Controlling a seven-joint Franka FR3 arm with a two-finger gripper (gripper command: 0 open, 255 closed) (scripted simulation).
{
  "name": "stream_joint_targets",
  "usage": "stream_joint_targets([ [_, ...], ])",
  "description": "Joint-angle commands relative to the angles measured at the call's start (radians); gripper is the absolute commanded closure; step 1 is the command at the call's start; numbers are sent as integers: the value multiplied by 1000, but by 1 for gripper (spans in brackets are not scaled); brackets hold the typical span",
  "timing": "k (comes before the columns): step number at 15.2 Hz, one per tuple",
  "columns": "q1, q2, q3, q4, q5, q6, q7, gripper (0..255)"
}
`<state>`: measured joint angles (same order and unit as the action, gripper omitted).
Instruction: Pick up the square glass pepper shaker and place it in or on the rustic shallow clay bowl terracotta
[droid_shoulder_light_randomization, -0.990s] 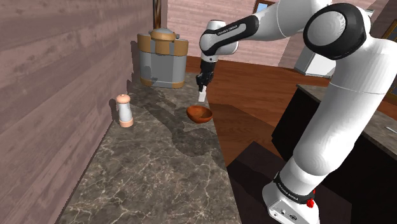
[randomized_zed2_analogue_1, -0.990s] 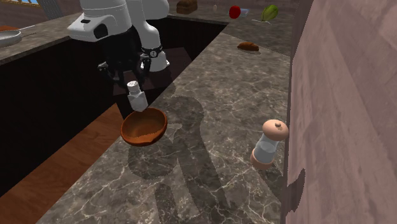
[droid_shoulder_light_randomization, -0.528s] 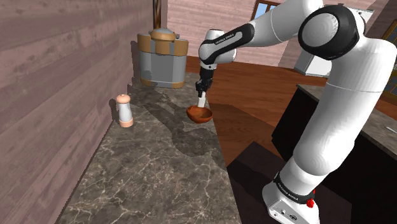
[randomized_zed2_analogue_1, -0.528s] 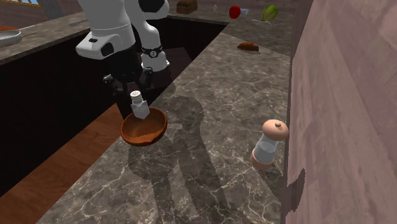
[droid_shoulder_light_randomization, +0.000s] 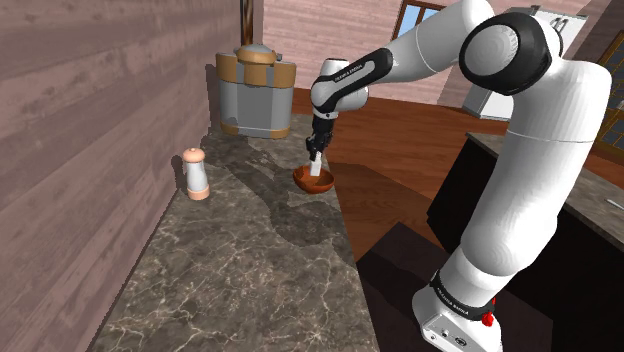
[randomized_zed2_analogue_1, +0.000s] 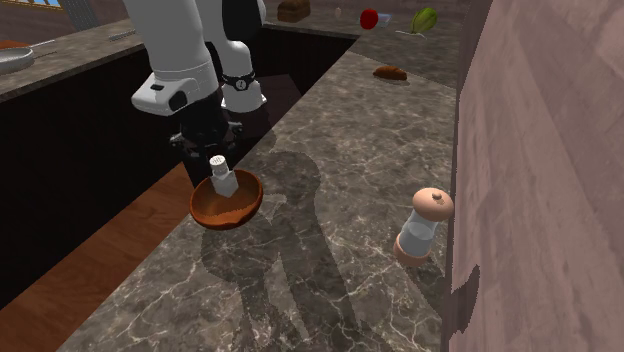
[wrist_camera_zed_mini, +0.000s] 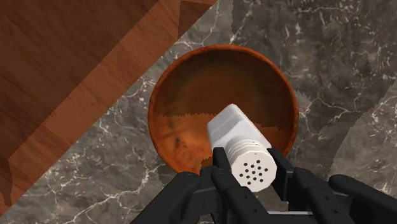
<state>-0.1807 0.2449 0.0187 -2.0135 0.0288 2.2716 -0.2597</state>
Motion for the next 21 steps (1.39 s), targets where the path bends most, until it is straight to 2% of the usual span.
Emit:
stream_joint_targets([
  [1,0,2,0,1,0,2,0,255],
  [5,0,2,0,1,0,2,0,255],
  [6,0,2,0,1,0,2,0,0],
  [11,0,2,0,1,0,2,0,0],
  [15,-2,-63,-1,49,-1,-111,0,0],
  [21,-2,-63,-1,49,-1,-111,0,0],
])
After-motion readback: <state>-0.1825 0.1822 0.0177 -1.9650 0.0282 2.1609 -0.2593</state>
